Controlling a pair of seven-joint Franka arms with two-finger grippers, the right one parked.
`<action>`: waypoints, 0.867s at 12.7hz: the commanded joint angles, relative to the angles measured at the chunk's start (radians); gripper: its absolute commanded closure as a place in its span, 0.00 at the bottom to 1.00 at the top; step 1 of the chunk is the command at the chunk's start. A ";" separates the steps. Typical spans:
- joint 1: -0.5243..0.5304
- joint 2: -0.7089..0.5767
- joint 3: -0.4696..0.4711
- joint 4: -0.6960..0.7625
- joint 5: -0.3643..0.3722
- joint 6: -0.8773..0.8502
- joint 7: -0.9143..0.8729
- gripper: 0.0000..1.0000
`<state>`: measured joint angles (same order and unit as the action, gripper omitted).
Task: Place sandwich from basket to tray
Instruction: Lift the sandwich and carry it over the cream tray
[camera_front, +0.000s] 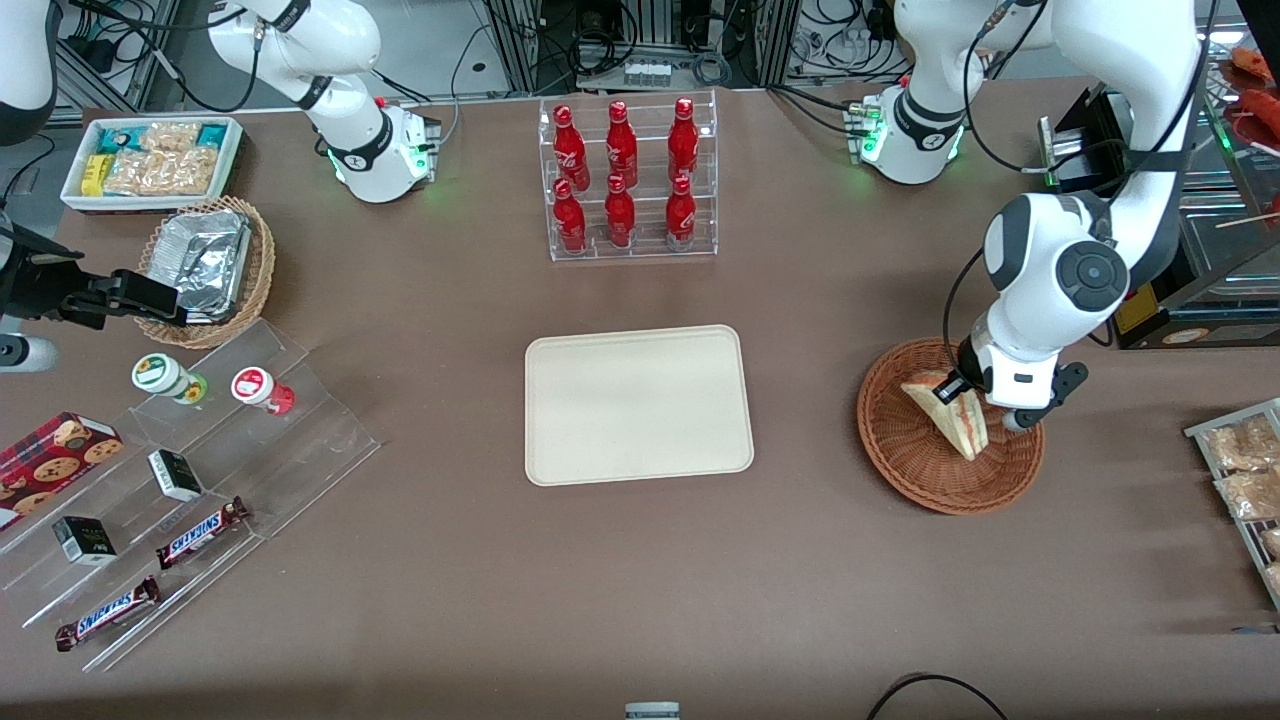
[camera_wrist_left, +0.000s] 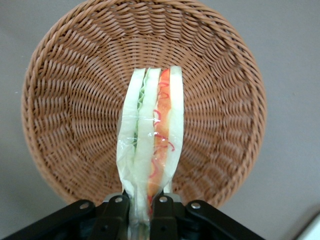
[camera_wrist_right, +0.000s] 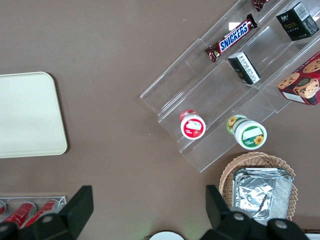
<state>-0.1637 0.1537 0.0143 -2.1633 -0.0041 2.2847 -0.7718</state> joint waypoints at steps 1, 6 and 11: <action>-0.069 0.001 0.001 0.114 0.009 -0.140 0.002 1.00; -0.230 0.004 0.000 0.189 0.007 -0.250 -0.001 1.00; -0.419 0.097 0.000 0.287 -0.007 -0.252 -0.027 1.00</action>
<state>-0.5082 0.1788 0.0006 -1.9542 -0.0053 2.0626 -0.7794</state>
